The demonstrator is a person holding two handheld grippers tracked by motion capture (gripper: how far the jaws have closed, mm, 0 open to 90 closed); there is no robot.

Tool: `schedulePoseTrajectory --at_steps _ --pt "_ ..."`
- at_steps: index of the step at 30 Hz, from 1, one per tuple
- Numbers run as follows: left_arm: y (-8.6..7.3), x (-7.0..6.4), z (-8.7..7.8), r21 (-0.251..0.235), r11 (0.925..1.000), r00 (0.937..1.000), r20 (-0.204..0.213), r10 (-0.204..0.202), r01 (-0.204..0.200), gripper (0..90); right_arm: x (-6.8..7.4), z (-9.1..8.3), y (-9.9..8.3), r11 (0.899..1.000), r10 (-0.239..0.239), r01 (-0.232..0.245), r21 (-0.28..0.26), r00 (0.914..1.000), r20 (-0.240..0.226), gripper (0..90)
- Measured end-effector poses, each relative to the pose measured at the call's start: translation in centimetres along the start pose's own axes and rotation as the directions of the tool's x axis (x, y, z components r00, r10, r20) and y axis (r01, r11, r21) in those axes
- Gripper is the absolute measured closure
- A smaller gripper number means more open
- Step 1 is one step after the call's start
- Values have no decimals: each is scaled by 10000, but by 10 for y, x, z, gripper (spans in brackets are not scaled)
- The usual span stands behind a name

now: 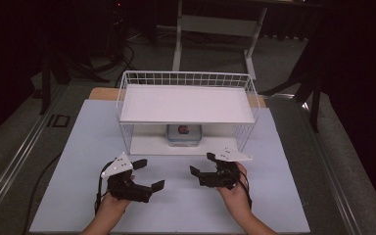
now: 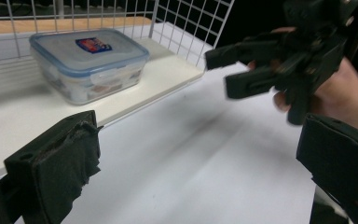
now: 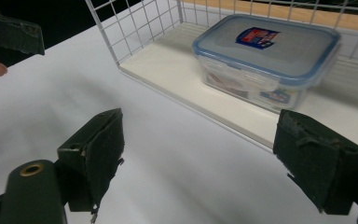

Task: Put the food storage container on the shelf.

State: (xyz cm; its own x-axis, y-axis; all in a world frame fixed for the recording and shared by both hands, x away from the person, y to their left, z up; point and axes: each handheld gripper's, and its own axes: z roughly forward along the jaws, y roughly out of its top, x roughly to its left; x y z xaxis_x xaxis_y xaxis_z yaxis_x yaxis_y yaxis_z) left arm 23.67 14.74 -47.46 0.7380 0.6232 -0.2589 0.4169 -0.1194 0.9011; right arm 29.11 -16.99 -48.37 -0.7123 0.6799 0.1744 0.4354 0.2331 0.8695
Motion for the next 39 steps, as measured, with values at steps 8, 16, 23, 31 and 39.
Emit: schedulePoseTrajectory --at_steps 8,16,23,31,39 --pt "-9 4 -11 105 9999 9997 -228 -87 89 3 -3 -21 -14 9999 -113 113 91 9999 15 162" --pt "-17 7 -17 304 9995 9992 -390 -29 41 3 -5 -36 -24 9998 40 -42 208 9999 120 162" --pt "-19 11 -25 318 9995 9989 -459 62 -47 3 -7 -56 -29 10000 -11 10 37 9995 310 162" --pt "-26 14 -29 226 9989 9958 -810 424 -407 3 -16 -77 -43 9992 -113 136 -374 9981 608 162" --pt "-38 14 -23 351 9984 9954 -835 480 -452 3 -33 -79 -53 9974 32 14 -715 9979 649 163"
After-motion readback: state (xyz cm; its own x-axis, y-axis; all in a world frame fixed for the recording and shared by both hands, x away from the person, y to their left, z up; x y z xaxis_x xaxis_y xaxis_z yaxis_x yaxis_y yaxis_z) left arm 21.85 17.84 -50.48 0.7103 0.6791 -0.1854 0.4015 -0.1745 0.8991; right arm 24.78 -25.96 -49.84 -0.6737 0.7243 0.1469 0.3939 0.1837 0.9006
